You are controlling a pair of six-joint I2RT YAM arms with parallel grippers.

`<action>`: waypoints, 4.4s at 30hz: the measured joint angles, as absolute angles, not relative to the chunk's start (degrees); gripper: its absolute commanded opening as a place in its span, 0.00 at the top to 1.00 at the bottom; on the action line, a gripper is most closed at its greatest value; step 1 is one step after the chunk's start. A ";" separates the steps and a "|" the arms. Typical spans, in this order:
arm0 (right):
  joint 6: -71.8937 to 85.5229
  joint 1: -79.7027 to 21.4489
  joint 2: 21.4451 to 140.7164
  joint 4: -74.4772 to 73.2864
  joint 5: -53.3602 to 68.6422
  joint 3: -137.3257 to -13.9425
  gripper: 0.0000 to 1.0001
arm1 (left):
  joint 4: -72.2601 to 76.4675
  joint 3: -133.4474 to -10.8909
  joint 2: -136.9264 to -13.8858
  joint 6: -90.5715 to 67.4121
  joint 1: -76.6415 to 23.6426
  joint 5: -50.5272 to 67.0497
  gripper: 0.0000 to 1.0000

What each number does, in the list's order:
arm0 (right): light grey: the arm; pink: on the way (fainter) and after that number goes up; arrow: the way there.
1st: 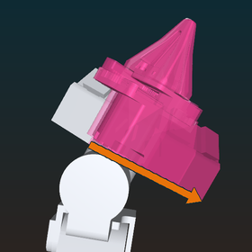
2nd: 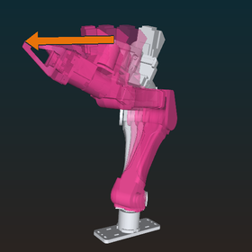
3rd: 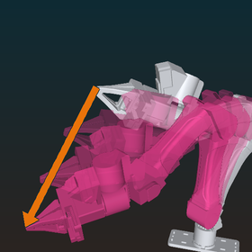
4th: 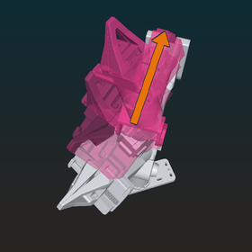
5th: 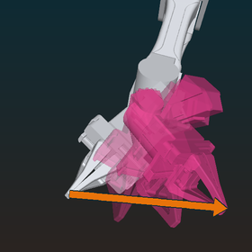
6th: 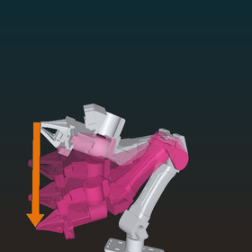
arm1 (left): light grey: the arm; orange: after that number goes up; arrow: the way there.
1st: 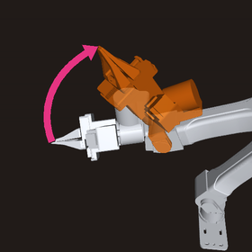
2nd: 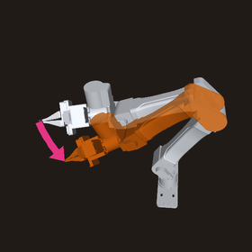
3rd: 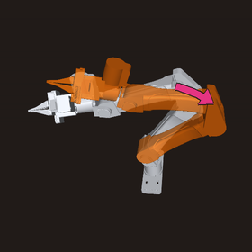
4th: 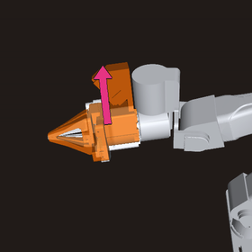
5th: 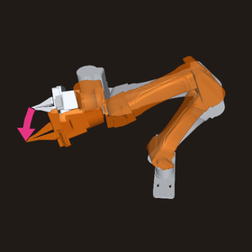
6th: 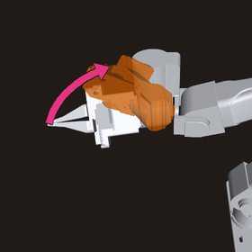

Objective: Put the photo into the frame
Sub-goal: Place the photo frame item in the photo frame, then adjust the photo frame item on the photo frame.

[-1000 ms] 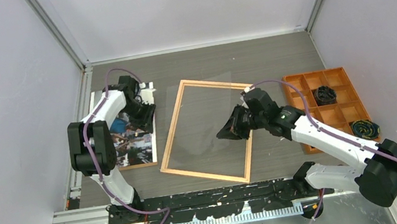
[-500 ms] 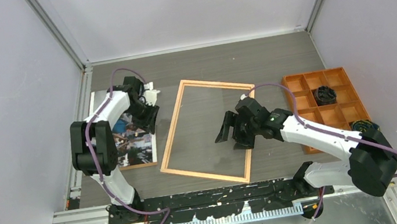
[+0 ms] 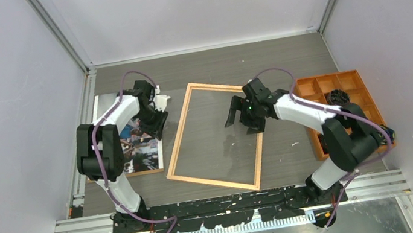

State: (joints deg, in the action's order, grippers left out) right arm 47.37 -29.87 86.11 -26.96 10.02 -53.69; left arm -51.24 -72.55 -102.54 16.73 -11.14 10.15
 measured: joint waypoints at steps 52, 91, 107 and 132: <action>65.54 -16.03 118.48 24.97 33.21 -62.52 0.28 | -47.90 -75.66 -109.30 15.42 -11.62 2.17 0.62; 56.97 -19.00 102.30 17.72 42.06 -47.99 0.82 | -47.81 -75.64 -109.27 15.64 -11.64 2.07 0.62; 46.76 -16.51 89.73 -0.21 33.71 -48.16 0.99 | -49.34 -77.08 -109.16 17.23 -11.68 1.98 0.26; 35.22 -14.13 89.43 -20.12 25.82 -56.69 0.99 | -51.24 -86.24 -112.01 16.95 -17.34 1.04 0.33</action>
